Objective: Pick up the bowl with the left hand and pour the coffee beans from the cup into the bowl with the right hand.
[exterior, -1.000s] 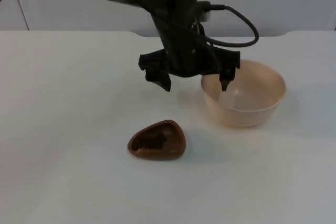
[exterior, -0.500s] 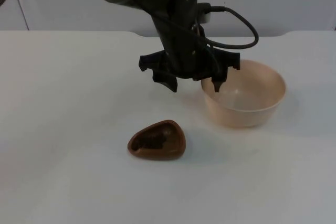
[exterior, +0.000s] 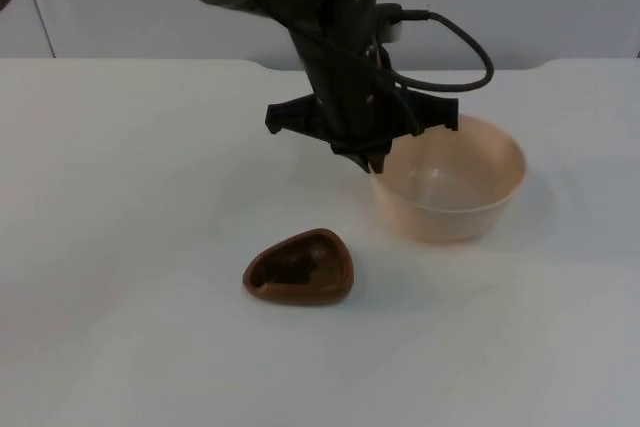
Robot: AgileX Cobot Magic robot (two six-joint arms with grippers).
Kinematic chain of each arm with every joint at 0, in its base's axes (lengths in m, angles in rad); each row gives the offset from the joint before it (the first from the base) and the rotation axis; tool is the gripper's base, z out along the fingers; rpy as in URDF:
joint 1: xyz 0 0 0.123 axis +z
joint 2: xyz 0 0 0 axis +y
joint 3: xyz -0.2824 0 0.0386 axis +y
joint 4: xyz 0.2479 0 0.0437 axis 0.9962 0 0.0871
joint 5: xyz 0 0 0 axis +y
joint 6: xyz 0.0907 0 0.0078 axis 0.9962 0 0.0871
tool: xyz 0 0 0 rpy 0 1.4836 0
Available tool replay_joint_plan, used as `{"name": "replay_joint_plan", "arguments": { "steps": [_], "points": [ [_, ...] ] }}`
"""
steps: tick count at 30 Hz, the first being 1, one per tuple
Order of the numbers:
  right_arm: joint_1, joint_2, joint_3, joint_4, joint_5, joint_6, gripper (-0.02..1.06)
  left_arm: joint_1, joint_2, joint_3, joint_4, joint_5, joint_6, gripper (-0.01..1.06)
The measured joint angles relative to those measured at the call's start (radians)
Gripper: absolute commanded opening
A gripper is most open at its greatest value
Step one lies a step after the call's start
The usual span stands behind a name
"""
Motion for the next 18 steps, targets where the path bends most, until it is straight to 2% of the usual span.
{"name": "replay_joint_plan", "arguments": {
  "steps": [10, 18],
  "points": [
    [0.0, 0.0, 0.0, 0.0, 0.0, 0.0, 1.05, 0.0, -0.095, 0.0, 0.002, 0.031, 0.002, 0.0],
    [0.0, 0.0, 0.0, 0.0, 0.0, 0.0, 1.05, 0.0, -0.178, 0.0, 0.039, 0.108, 0.002, 0.0]
  ]
}}
